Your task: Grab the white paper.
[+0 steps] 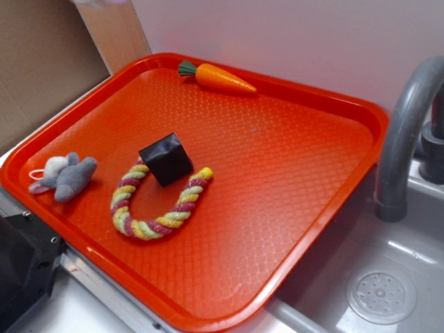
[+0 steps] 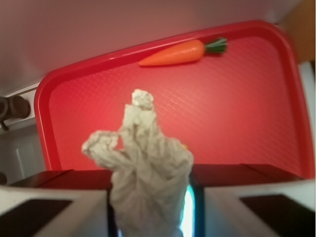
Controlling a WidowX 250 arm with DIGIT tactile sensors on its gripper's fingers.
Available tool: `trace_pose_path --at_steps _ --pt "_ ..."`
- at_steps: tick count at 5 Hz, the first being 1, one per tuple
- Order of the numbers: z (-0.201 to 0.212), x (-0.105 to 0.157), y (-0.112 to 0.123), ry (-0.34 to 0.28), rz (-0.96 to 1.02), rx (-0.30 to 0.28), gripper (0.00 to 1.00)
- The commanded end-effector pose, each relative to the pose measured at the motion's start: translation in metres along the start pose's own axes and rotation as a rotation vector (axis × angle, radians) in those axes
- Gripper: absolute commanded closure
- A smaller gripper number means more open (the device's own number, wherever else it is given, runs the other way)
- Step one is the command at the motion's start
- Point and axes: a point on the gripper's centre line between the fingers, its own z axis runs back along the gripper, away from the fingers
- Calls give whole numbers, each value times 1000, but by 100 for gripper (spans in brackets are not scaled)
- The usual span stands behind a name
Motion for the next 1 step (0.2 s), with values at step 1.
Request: trace_pose_path --at_steps 1 --pt "17 9 17 -80 3 -7 100"
